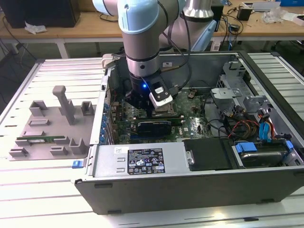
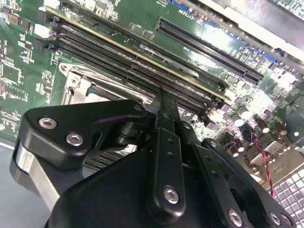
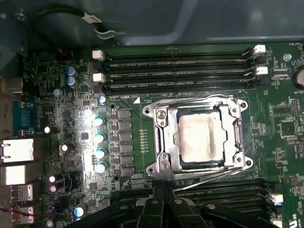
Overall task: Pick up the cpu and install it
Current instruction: 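Install the second cpu locking lever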
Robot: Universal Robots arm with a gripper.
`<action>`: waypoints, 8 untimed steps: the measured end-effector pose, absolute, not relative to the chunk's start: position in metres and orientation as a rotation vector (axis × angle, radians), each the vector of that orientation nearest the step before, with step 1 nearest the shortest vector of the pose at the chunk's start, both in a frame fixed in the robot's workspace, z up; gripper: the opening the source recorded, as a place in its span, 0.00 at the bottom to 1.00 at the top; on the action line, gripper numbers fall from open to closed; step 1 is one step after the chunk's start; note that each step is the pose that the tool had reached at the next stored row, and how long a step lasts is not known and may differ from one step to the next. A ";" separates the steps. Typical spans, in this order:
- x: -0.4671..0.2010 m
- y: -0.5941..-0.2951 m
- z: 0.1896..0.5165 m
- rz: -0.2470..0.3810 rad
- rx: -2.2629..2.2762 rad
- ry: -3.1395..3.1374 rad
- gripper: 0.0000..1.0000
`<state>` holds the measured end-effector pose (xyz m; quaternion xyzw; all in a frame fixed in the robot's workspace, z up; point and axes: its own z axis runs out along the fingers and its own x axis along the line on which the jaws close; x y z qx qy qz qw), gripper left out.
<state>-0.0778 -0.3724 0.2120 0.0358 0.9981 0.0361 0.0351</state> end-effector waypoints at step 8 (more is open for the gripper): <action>-0.078 -0.379 0.209 0.167 0.112 3.066 0.11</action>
